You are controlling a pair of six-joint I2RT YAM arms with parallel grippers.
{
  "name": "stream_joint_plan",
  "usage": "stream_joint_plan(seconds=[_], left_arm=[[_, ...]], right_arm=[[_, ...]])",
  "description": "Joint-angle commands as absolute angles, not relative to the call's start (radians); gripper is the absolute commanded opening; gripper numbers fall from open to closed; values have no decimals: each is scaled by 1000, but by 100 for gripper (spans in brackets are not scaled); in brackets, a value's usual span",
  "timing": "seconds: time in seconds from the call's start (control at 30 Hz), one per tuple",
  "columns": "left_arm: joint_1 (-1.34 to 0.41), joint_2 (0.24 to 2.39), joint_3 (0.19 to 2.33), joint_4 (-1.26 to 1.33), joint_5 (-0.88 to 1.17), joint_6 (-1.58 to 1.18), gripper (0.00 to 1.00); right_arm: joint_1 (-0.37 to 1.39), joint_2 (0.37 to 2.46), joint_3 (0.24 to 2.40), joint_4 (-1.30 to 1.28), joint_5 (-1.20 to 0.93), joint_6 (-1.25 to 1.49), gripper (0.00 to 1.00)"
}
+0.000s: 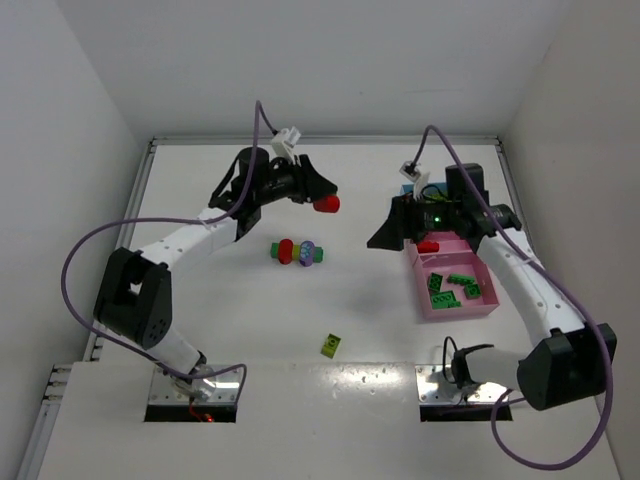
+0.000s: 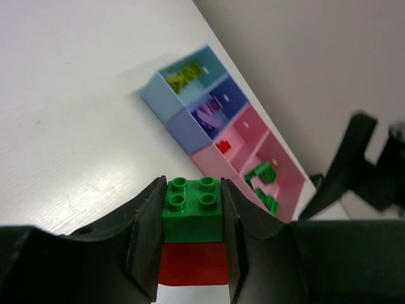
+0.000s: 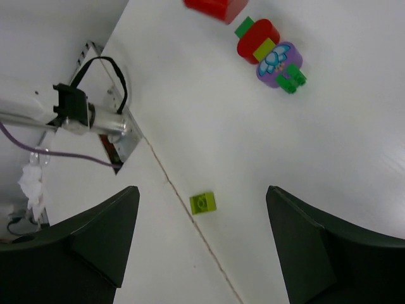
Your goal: Sort the legos into containers by color
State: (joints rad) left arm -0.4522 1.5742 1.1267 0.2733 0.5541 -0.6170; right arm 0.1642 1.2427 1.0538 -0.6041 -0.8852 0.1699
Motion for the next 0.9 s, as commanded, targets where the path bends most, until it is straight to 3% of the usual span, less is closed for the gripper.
stream_joint_plan(seconds=[0.0, 0.2, 0.37, 0.87], left_arm=[[-436, 1562, 1204, 188, 321, -753, 0], [-474, 1529, 1258, 49, 129, -736, 0], [-483, 1509, 1258, 40, 118, -796, 0], [-483, 1528, 1226, 196, 327, -951, 0]], right_arm=[[271, 1233, 1058, -373, -760, 397, 81], [388, 1337, 1140, -293, -539, 491, 81], [419, 1423, 1218, -267, -488, 511, 81], [471, 1608, 1381, -196, -485, 538, 88]])
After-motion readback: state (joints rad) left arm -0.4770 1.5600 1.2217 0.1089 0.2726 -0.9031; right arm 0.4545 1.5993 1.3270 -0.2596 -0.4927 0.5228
